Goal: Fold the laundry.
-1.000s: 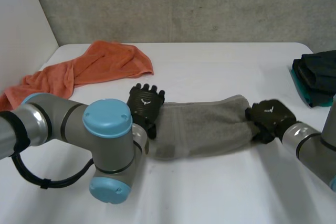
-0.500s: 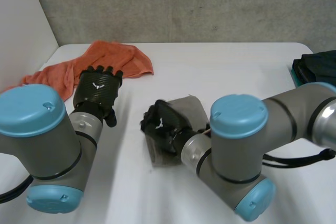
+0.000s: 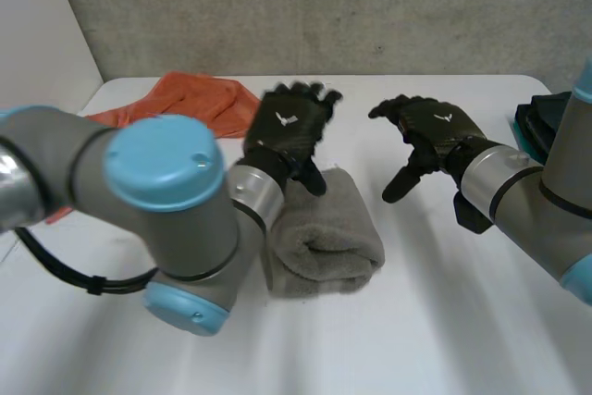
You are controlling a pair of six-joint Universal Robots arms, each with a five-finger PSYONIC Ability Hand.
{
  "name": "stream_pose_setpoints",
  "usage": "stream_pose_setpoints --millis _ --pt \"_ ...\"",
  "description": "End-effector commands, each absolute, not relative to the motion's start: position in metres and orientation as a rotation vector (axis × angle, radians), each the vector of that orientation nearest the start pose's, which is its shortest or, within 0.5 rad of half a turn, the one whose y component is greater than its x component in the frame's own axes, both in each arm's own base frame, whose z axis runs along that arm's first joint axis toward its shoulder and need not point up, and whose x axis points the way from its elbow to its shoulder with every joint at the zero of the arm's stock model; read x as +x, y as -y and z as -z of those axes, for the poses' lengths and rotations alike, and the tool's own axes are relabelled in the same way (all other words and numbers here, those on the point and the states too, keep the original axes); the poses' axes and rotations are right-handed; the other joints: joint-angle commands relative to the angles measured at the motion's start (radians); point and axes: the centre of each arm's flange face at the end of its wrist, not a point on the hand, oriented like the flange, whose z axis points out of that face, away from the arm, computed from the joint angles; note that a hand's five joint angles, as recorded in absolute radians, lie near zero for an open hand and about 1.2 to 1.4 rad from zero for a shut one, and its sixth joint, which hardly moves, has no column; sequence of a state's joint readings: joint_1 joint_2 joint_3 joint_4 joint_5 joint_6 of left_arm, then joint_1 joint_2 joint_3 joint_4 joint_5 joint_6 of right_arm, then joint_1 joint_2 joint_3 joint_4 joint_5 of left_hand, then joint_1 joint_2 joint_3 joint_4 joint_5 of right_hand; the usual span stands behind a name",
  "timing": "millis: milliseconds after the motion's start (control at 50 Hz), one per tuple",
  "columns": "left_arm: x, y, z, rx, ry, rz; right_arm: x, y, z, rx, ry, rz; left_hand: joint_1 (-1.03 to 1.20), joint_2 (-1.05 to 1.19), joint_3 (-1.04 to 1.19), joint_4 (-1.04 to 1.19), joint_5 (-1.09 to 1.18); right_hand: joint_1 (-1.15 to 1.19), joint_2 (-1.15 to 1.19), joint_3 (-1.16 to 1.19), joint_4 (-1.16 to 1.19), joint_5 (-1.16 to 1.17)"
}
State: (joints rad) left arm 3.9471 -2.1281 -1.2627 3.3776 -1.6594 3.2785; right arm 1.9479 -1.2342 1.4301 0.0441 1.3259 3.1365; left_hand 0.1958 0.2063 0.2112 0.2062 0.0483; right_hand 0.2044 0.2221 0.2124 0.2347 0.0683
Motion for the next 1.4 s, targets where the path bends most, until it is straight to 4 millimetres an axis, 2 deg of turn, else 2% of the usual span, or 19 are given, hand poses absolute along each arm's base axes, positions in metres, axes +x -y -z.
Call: stream_pose_setpoints --millis 20,120,220,400,520,600,660,700,780,800,840,880,960,1020,1140,1300,1400 --pt "-0.377 0.227 -0.176 0.976 -2.464 2.109 0.281 0.294 -0.205 -0.649 -2.184 1.526 0.053 0.042 0.038 0.043 0.026 -0.030 -0.048 -0.038 -0.060 -0.068" --pt "-0.365 0.226 -0.165 0.934 -2.461 1.985 0.287 0.296 -0.187 -0.698 -2.205 1.410 0.041 0.031 0.026 0.031 0.014 -0.030 -0.048 -0.038 -0.060 -0.068" --pt "-0.358 0.220 -0.156 1.006 -2.439 1.898 0.306 0.288 -0.174 -0.788 -2.165 1.340 0.035 0.025 0.020 0.025 0.008 -0.030 -0.048 -0.038 -0.060 -0.068" --pt "-0.353 0.216 -0.143 1.125 -2.371 1.802 0.318 0.281 -0.147 -0.889 -2.186 1.282 0.018 0.007 0.002 0.007 -0.009 -0.030 -0.048 -0.038 -0.060 -0.068" --pt "-0.352 0.219 -0.135 1.143 -2.360 1.772 0.315 0.283 -0.140 -0.976 -2.217 1.323 0.015 0.004 -0.001 0.004 -0.012 -0.030 -0.048 -0.038 -0.060 -0.068" --pt "-0.346 0.231 -0.137 1.128 -2.375 1.776 0.313 0.284 -0.142 -1.083 -2.227 1.386 0.015 0.004 -0.001 0.004 -0.012 -0.030 -0.048 -0.038 -0.060 -0.068" --pt "-0.350 0.231 -0.138 1.197 -2.399 1.806 0.312 0.281 -0.147 -1.126 -2.221 1.413 0.029 0.019 0.014 0.019 0.002 -0.030 -0.048 -0.038 -0.060 -0.068" --pt "-0.353 0.230 -0.143 1.229 -2.406 1.835 0.314 0.276 -0.159 -1.113 -2.198 1.445 0.029 0.019 0.014 0.019 0.002 -0.030 -0.048 -0.038 -0.060 -0.068" --pt "-0.359 0.226 -0.182 1.282 -2.372 2.005 0.311 0.270 -0.181 -1.042 -2.147 1.550 0.015 0.004 -0.001 0.004 -0.012 -0.030 -0.048 -0.038 -0.060 -0.068" --pt "-0.360 0.224 -0.198 1.304 -2.348 2.072 0.310 0.269 -0.185 -1.025 -2.132 1.582 0.012 0.001 -0.004 0.001 -0.015 -0.030 -0.048 -0.038 -0.060 -0.068" --pt "-0.359 0.223 -0.211 1.318 -2.327 2.126 0.308 0.265 -0.194 -0.984 -2.076 1.680 0.012 0.001 -0.004 0.001 -0.015 -0.030 -0.048 -0.038 -0.060 -0.068" --pt "-0.355 0.224 -0.234 1.320 -2.292 2.212 0.305 0.260 -0.200 -0.969 -2.049 1.726 0.021 0.010 0.005 0.010 -0.006 -0.030 -0.048 -0.038 -0.060 -0.068" --pt "-0.346 0.220 -0.270 1.346 -2.253 2.323 0.301 0.235 -0.210 -0.980 -1.968 1.806 0.021 0.010 0.005 0.010 -0.006 -0.030 -0.048 -0.038 -0.060 -0.068" --pt "-0.342 0.210 -0.287 1.455 -2.245 2.361 0.301 0.219 -0.196 -1.004 -1.956 1.792 0.021 0.010 0.005 0.010 -0.006 -0.030 -0.048 -0.038 -0.060 -0.068" --pt "-0.335 0.194 -0.306 1.635 -2.245 2.385 0.311 0.190 -0.170 -1.068 -1.900 1.749 0.018 0.007 0.002 0.007 -0.009 -0.030 -0.048 -0.038 -0.060 -0.068" --pt "-0.329 0.189 -0.317 1.642 -2.237 2.407 0.320 0.191 -0.132 -1.161 -1.926 1.695 0.018 0.007 0.002 0.007 -0.009 -0.030 -0.048 -0.038 -0.060 -0.068" --pt "-0.329 0.189 -0.316 1.610 -2.307 2.409 0.330 0.189 -0.118 -1.231 -1.866 1.737 0.018 0.007 0.002 0.007 -0.009 -0.030 -0.048 -0.038 -0.060 -0.068"
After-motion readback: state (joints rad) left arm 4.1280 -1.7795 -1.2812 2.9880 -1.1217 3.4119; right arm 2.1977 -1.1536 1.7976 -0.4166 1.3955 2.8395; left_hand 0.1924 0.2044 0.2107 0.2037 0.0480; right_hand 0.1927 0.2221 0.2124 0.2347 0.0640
